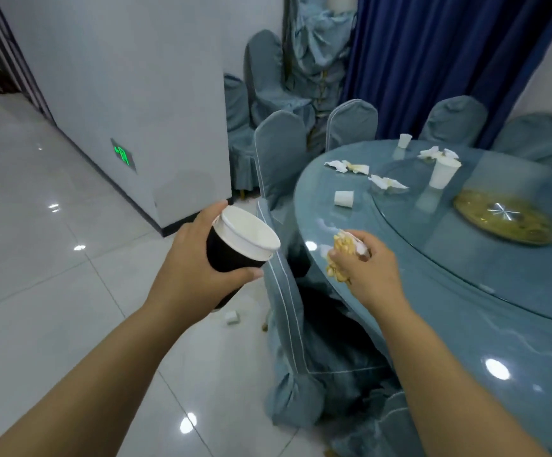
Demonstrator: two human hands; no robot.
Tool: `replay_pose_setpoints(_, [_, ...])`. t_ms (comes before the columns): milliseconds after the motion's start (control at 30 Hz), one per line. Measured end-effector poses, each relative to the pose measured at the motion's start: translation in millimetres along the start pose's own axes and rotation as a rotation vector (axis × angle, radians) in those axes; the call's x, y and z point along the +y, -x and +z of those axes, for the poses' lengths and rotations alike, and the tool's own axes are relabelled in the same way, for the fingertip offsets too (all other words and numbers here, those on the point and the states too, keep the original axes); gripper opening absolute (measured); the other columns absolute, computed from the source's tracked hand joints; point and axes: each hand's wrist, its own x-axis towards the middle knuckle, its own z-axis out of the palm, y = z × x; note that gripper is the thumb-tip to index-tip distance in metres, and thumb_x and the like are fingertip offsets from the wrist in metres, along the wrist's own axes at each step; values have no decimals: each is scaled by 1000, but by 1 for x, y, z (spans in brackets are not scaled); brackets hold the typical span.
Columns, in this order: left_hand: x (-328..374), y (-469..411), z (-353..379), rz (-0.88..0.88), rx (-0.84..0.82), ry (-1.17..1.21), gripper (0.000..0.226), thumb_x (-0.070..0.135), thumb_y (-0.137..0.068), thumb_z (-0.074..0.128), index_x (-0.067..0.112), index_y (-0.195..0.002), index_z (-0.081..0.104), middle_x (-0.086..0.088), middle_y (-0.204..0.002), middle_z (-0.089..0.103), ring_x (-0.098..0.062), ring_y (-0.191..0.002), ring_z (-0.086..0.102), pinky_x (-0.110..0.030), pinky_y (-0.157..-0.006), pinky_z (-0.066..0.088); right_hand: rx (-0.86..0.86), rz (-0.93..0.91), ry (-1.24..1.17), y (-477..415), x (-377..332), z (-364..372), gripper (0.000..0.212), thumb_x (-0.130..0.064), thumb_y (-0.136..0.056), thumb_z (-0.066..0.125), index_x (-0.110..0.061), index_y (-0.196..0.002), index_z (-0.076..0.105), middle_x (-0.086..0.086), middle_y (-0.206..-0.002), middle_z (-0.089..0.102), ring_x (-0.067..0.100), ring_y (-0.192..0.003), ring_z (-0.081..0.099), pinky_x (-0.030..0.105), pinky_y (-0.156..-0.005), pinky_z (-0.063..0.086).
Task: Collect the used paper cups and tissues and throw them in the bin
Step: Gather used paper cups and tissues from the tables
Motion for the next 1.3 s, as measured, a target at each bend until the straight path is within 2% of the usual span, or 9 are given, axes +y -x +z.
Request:
replay_pose_setpoints(133, [-33, -52, -29, 22, -60, 41, 94, 41, -59, 86, 44, -137, 33, 14, -127, 45, -14, -120, 44, -40, -102, 43, 84, -9, -19, -17, -12, 47, 23, -20, -71, 72, -27, -91, 65, -5, -83, 63, 15, -74, 61, 31, -64, 53])
replay_pose_setpoints(267, [-66, -97, -37, 20, -112, 89, 95, 41, -57, 87, 46, -136, 33, 11, -132, 45, -16, -121, 45, -47, -103, 43, 183, 31, -35, -45, -13, 76, 27, -18, -71, 67, -20, -97, 63, -6, -78, 61, 14, -69, 58, 26, -56, 46])
replay_pose_setpoints(400, [-98, -156, -31, 48, -165, 102, 97, 42, -57, 87, 48, -135, 32, 13, -133, 44, -14, -122, 44, -47, -103, 43, 265, 51, -26, -93, -6, 104, 22, -17, -71, 63, -26, -92, 62, -4, -76, 60, 20, -66, 57, 18, -42, 38])
replay_pose_setpoints(500, [-123, -209, -21, 60, -193, 93, 97, 41, -57, 87, 50, -135, 31, 12, -134, 45, -15, -119, 45, -45, -102, 43, 288, 48, -43, -139, 1, 125, 31, 1, -82, 57, -28, -89, 61, 1, -84, 60, 24, -68, 60, 23, -41, 49])
replay_pose_setpoints(600, [-141, -269, -11, 86, -245, 113, 91, 39, -58, 88, 50, -131, 34, 16, -129, 46, -14, -117, 46, -43, -100, 45, 340, 55, -24, -189, 7, 142, 41, 5, -82, 53, -34, -86, 62, 1, -91, 61, 23, -75, 61, 33, -51, 56])
replay_pose_setpoints(733, [-161, -343, 2, 107, -298, 137, 91, 35, -60, 88, 53, -130, 33, 23, -123, 43, -8, -116, 44, -34, -96, 43, 407, 72, 20, -254, 8, 156, 34, -1, -82, 64, -35, -86, 62, 2, -84, 61, 16, -62, 54, 27, -49, 47])
replay_pose_setpoints(867, [-183, -407, 14, 98, -339, 186, 96, 32, -60, 88, 47, -137, 33, 19, -130, 43, -10, -119, 43, -37, -101, 41, 436, 80, 109, -307, 8, 173, 18, -23, -78, 77, -32, -87, 64, -2, -81, 62, 15, -63, 55, 28, -58, 45])
replay_pose_setpoints(1033, [-215, -488, 34, 121, -432, 218, 97, 40, -56, 88, 51, -135, 32, 13, -135, 44, -14, -123, 44, -46, -104, 42, 506, 122, 220, -365, 9, 197, 16, -39, -80, 73, -28, -88, 65, -8, -83, 62, 13, -70, 57, 34, -67, 49])
replay_pose_setpoints(1300, [-258, -633, 55, 248, -592, 263, 97, 38, -57, 88, 53, -134, 31, 16, -130, 44, -13, -119, 45, -39, -102, 42, 768, 236, 228, -450, 7, 248, 19, -44, -84, 67, -26, -90, 66, -6, -79, 61, 16, -68, 57, 36, -69, 51])
